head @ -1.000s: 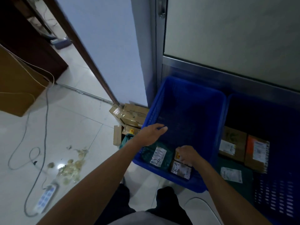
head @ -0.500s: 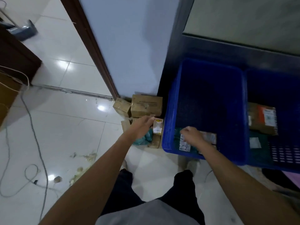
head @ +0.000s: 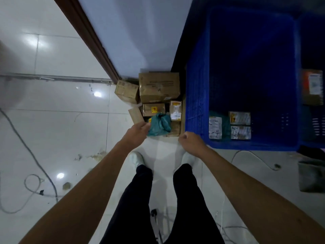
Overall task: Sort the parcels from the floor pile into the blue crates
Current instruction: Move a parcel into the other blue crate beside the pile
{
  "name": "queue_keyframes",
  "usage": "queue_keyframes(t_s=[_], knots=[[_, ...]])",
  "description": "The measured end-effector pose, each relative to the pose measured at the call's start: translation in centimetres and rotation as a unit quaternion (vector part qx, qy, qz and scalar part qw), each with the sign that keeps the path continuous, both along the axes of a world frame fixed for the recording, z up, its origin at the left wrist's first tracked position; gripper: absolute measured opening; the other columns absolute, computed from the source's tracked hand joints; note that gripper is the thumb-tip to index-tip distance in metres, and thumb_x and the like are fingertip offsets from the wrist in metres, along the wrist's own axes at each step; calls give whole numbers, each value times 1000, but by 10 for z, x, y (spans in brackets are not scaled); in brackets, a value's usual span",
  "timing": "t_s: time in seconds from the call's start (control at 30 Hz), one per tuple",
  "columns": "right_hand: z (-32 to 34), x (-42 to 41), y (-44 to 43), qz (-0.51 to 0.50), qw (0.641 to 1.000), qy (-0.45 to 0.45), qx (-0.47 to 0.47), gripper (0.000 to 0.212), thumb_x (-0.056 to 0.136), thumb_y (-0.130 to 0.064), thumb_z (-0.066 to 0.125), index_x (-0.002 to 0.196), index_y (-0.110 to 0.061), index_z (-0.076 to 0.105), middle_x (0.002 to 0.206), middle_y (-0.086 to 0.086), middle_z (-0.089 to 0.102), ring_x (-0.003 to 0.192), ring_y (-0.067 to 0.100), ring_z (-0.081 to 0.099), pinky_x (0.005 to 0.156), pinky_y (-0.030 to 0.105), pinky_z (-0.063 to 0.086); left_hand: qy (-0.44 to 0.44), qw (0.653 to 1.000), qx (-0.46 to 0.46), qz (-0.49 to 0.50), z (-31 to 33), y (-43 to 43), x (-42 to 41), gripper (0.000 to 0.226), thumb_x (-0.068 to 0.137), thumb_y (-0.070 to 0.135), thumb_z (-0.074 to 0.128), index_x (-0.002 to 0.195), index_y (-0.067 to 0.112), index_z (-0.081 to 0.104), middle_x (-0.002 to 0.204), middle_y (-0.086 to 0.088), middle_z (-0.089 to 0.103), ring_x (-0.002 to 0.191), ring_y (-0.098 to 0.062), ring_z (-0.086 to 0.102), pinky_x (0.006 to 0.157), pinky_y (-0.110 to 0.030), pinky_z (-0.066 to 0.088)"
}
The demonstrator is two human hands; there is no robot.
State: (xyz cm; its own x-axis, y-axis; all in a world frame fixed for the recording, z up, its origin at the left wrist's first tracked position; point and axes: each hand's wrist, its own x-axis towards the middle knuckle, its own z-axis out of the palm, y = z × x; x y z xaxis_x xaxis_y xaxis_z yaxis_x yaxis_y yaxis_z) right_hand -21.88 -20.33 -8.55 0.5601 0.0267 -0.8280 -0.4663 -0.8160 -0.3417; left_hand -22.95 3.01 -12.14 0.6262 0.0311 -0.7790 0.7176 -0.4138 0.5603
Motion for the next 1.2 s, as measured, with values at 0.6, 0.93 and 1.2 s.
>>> queue_keyframes(t_s=[0.6, 0.93, 1.2], knots=[[-319, 21, 25, 164, 980, -33, -106, 40, 101, -36, 46, 134, -14, 47, 138, 11, 55, 121, 33, 56, 84, 38, 42, 51, 994, 73, -60, -308, -40, 7, 40, 101, 47, 53, 131, 22, 63, 130, -8, 67, 117, -29, 62, 101, -39, 49], [-379, 47, 45, 161, 977, -110, -86, 19, 97, -28, 56, 101, -14, 67, 108, 8, 59, 99, 30, 60, 71, 33, 42, 33, 998, 43, -45, -381, -42, 11, 31, 103, 35, 53, 130, 25, 64, 126, -10, 68, 112, -29, 65, 100, -42, 51], [-360, 48, 51, 176, 979, -74, -78, 15, 94, -20, 55, 80, -17, 49, 89, 4, 53, 85, 25, 51, 63, 29, 31, 54, 997, 34, -39, -364, -43, 15, 34, 102, 34, 53, 135, 26, 61, 132, -10, 65, 115, -26, 62, 101, -43, 52]])
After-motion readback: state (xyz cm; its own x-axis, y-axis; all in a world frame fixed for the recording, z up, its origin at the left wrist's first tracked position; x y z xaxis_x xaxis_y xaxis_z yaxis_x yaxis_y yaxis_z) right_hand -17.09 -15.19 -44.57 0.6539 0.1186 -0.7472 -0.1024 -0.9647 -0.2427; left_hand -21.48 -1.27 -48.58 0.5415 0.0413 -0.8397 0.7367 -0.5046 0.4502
